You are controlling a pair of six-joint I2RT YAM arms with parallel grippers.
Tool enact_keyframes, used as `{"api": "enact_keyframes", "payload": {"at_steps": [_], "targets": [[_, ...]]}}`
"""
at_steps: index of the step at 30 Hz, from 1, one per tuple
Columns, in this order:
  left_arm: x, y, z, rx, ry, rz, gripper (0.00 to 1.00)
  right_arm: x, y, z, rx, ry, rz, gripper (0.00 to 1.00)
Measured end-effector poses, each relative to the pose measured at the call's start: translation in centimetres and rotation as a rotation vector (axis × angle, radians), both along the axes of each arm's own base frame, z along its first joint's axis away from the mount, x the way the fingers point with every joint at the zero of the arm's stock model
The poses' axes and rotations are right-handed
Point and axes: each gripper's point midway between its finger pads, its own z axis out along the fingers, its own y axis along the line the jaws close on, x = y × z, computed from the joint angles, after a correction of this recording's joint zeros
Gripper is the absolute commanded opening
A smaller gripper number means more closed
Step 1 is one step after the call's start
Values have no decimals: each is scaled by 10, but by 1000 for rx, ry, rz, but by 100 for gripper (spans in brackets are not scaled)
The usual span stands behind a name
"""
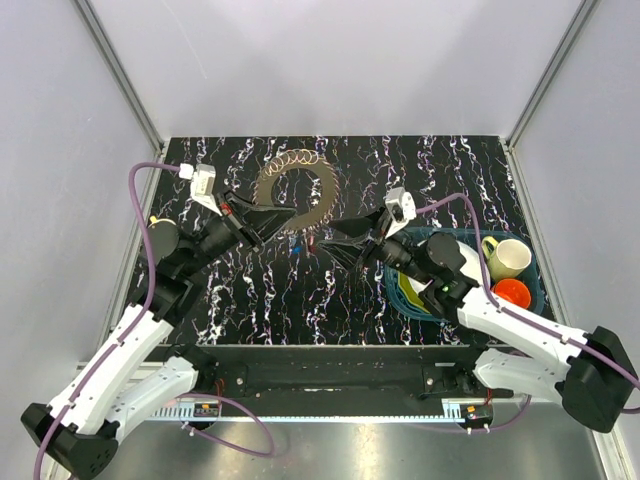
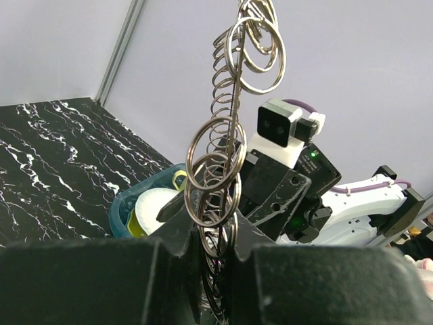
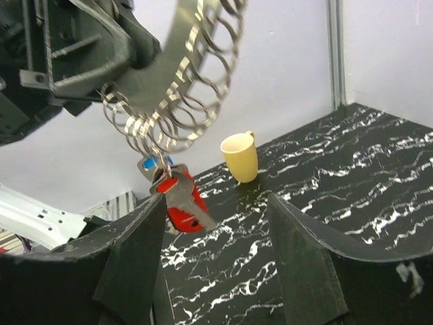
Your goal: Remove the keys from the keyring
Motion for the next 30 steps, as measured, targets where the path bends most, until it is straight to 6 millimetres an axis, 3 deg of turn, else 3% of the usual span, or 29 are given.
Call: {"api": "enact_keyframes", "payload": {"at_steps": [5, 7, 13, 20, 30], "targets": [[1, 0, -5, -6, 17, 2, 0, -5, 11, 18, 39, -38, 37, 65], [1, 0, -5, -9, 20, 1, 0, -7, 17, 23, 50, -49, 54, 59], [0, 0, -1, -22, 15, 0, 0, -13, 38, 18, 48, -41, 75, 45], [-3, 4, 3, -24, -4, 14, 0, -8, 39, 20, 75, -34, 33, 45], [1, 8, -16, 51, 14, 56, 0, -9, 36, 16, 71, -19, 15, 41]]}}
